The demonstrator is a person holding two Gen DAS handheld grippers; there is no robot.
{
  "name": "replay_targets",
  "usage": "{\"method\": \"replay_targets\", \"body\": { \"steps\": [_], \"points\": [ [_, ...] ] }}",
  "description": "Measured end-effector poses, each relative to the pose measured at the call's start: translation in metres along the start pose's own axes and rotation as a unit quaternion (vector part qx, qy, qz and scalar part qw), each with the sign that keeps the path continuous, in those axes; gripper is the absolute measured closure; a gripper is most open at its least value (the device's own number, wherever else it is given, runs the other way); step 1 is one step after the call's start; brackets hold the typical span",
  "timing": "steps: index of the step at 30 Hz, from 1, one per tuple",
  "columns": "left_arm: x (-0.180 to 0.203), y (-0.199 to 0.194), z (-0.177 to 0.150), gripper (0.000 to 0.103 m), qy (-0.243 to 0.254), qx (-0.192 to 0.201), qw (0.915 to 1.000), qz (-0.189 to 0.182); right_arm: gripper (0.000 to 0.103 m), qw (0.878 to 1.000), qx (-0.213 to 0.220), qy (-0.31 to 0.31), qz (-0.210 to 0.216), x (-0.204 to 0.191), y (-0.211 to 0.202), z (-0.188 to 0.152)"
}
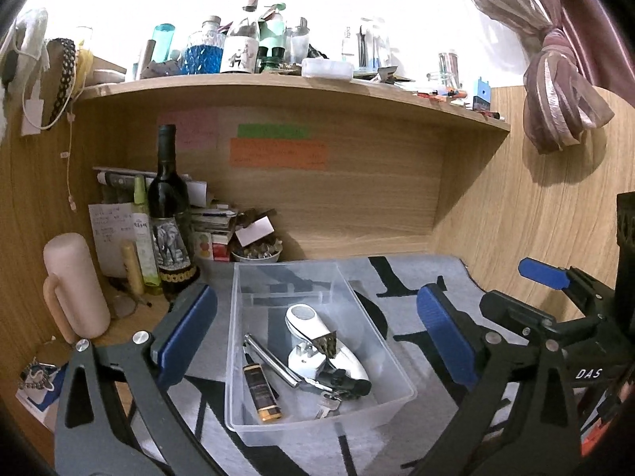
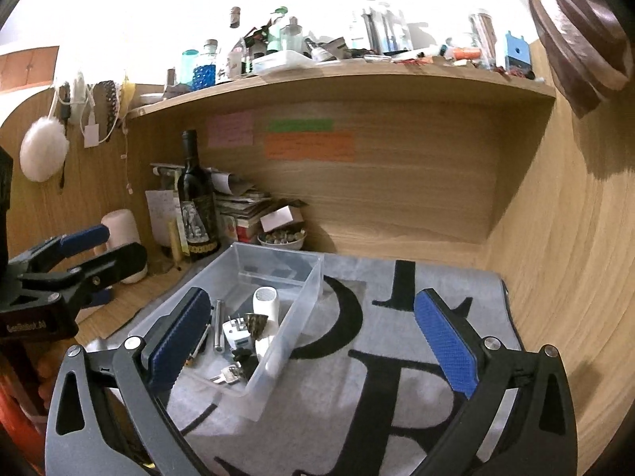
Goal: Organize rigid objects
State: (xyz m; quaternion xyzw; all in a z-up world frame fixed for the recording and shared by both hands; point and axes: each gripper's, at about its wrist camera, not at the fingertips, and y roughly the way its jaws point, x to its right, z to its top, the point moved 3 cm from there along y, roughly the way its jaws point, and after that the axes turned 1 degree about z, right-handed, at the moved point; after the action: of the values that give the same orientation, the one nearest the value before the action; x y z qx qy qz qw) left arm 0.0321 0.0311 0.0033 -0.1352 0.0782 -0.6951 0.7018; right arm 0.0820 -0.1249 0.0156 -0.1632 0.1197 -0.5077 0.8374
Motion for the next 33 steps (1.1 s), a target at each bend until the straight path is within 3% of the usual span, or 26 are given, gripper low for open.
{"method": "replay_targets", "body": {
  "steps": [33],
  "points": [
    [0.003, 0.012, -0.002, 0.001, -0.001, 0.001, 1.0000, -0.009, 0.000, 1.000, 0.004, -0.003, -0.006, 0.003, 0.001, 0.002]
  ]
}}
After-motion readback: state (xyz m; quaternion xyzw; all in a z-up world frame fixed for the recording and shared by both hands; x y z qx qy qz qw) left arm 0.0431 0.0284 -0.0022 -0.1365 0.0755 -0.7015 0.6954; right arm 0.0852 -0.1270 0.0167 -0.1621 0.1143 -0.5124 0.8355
